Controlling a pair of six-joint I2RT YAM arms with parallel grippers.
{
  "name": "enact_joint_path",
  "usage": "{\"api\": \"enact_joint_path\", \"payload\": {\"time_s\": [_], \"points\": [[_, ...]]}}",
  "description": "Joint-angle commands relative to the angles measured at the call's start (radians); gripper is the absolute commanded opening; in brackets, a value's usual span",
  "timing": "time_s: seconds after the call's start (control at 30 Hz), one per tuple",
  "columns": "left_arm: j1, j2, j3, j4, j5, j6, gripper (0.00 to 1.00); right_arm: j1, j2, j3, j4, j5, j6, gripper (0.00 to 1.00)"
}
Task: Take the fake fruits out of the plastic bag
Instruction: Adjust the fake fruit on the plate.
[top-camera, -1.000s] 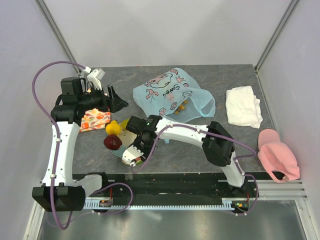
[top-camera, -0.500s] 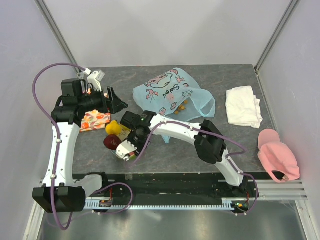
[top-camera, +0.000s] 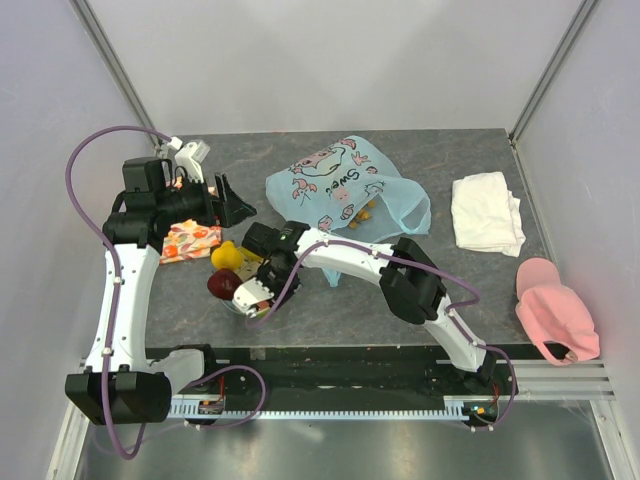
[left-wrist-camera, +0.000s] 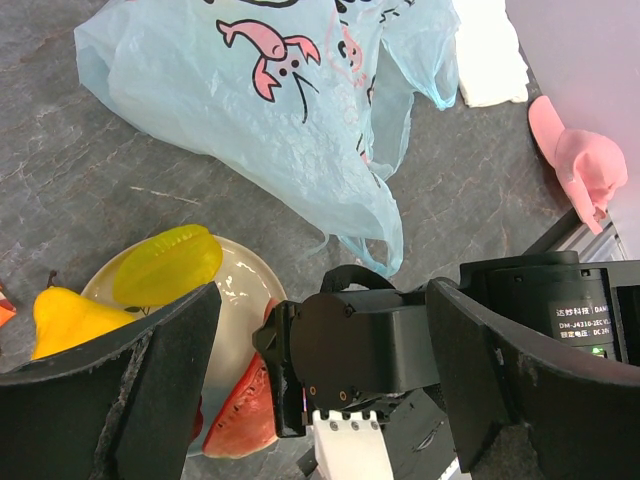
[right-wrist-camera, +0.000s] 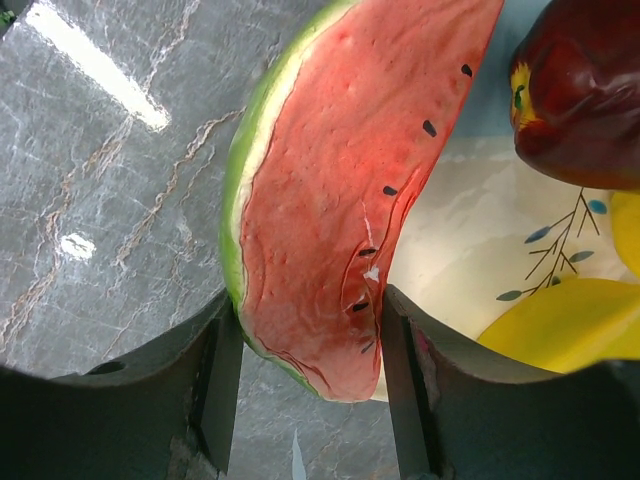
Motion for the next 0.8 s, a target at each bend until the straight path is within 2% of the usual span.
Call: {"api": "enact_joint_path", "payload": {"time_s": [0.0, 0.17, 0.3, 0.53, 0.77], "points": [[0.007, 0.002, 0.011, 0.023, 0.025, -0.023, 0.91, -0.009, 0.003, 0.021, 0.021, -0.020, 0.028, 0.56], [0.012, -0.003, 0.008, 0.026, 0.031, -0.030, 0.91, -0.012, -0.031, -0.016, 0.070, -0.009, 0.071, 0.68], [0.014, -0.002, 0.012, 0.032, 0.041, -0.037, 0.90, -0.014, -0.064, -0.063, 0.090, -0.007, 0.067, 0.71], [0.015, 0.003, 0.026, 0.038, 0.051, -0.043, 0.90, -0.016, -0.127, -0.094, 0.097, 0.019, 0.119, 0.82], [0.015, 0.032, 0.044, 0.066, 0.060, -0.055, 0.90, -0.022, -0.357, -0.174, 0.100, 0.005, 0.240, 0.91]]}}
